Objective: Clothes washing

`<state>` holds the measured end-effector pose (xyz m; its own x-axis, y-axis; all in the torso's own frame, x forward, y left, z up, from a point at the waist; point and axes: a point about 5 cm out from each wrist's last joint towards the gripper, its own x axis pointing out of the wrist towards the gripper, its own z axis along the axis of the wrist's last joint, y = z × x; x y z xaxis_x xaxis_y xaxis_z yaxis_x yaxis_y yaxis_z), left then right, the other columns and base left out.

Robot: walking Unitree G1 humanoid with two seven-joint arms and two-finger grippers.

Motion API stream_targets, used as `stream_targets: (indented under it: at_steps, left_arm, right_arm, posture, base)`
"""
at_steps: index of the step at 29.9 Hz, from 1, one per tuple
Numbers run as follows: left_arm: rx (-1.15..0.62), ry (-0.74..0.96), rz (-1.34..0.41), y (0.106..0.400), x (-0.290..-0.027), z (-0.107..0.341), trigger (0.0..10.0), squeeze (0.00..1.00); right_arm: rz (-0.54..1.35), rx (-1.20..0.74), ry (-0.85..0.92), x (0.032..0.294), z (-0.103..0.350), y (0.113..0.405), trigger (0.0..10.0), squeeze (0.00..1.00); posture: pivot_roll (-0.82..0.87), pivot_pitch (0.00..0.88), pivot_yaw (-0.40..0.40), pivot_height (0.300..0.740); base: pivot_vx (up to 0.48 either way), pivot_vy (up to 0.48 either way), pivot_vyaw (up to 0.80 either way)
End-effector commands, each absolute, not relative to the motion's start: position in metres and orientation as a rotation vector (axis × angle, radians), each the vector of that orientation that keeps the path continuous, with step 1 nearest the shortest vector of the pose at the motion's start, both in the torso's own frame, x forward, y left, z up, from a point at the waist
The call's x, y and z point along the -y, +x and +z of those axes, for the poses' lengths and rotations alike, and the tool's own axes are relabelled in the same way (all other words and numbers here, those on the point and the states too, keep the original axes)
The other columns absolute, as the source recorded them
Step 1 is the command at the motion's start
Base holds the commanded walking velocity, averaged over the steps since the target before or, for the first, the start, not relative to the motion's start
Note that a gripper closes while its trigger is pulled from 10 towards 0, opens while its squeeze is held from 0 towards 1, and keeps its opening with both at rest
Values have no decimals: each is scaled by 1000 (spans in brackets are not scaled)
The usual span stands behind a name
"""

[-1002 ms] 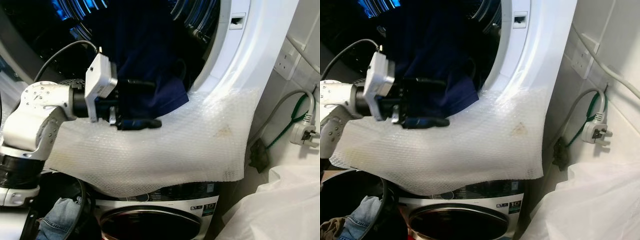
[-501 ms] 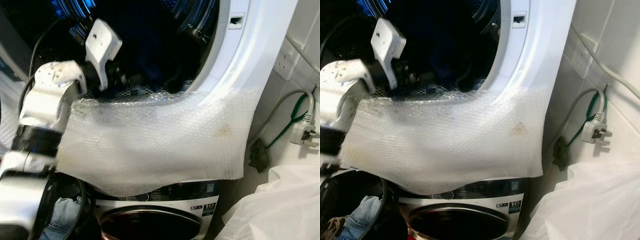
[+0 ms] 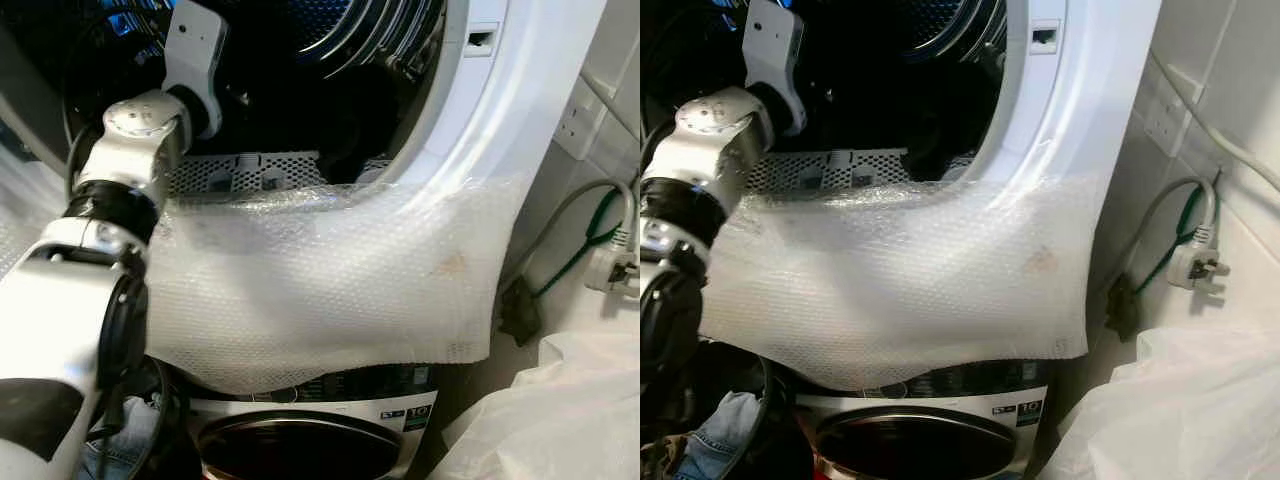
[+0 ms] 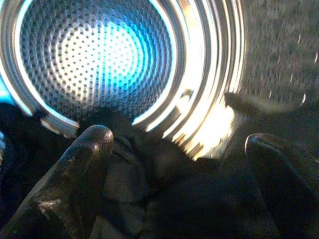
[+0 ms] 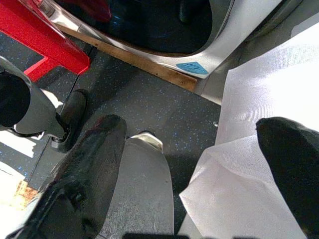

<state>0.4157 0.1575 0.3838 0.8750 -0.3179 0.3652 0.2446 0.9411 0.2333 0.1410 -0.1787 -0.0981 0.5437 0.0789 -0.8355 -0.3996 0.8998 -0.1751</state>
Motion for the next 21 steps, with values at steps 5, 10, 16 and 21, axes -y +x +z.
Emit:
stream_targets:
  at_steps: [5, 10, 16, 21]
  left_arm:
    - [551, 205, -775, 399, -124, 387, 10000, 0]
    - [744, 251, -831, 383, -123, 412, 10000, 0]
    - [839, 256, -1077, 353, -128, 423, 10000, 0]
    - [632, 404, -1313, 324, -157, 392, 10000, 0]
  right_arm:
    - [279, -1011, -357, 178, -105, 123, 10000, 0]
    - [267, -1012, -350, 178, -105, 121, 10000, 0]
    - [264, -1016, -347, 178, -105, 121, 10000, 0]
    - [279, -1007, -355, 176, -104, 127, 10000, 0]
  posture:
    - [-215, 0, 93, 740]
    - [-210, 0, 95, 740]
    - [-175, 0, 86, 740]
    - [-150, 0, 85, 740]
  base:
    - [0, 0, 0]
    - [0, 0, 0]
    - [0, 0, 0]
    - [0, 0, 0]
